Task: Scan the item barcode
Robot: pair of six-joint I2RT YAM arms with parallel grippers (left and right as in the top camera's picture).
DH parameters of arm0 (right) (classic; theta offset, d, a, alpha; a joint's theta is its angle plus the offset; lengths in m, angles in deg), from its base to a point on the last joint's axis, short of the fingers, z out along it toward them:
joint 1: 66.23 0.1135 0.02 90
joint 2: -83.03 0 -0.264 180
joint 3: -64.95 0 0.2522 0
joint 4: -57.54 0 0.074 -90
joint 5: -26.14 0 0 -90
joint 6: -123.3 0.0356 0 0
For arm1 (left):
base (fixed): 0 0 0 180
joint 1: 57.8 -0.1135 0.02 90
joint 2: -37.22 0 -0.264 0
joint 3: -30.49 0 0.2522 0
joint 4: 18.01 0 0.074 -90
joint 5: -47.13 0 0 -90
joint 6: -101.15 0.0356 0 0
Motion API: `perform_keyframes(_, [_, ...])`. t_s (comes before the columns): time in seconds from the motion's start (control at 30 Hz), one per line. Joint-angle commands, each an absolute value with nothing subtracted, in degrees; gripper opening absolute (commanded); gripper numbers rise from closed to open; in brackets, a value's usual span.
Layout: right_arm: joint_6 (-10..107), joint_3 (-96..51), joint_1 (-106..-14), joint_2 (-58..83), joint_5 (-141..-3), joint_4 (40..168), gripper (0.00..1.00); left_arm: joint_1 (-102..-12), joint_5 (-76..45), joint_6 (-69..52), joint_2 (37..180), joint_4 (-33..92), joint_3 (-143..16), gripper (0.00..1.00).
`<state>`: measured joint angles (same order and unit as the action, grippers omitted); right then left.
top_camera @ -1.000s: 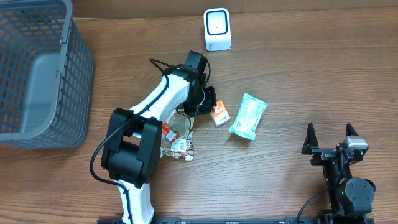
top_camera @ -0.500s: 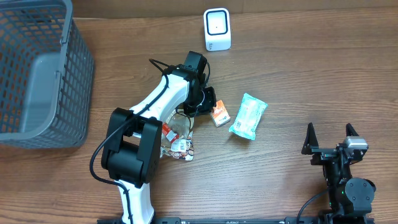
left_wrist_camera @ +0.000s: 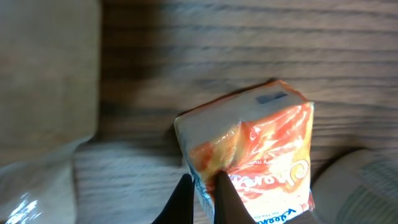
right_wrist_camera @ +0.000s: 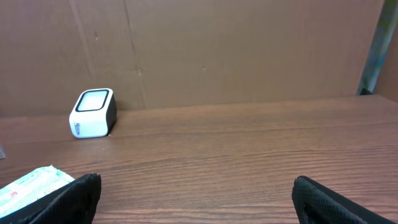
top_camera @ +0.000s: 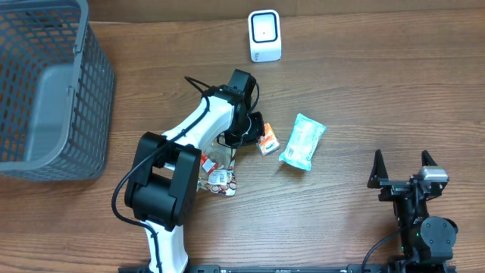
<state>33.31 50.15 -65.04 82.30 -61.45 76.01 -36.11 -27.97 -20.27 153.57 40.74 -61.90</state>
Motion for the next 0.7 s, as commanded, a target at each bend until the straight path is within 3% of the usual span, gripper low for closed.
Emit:
perform_keyframes(0.0, [33.51,50.74,-65.24,82.87,-61.01,75.79,1.0,-36.06,-35.62,-20.55,153.79,42.73,-60.07,0.04])
perform_keyframes(0.67, [33.51,50.74,-65.24,82.87,-61.01,75.79,1.0,-36.78,-39.47,-20.72,153.79,43.58,-57.03,0.04])
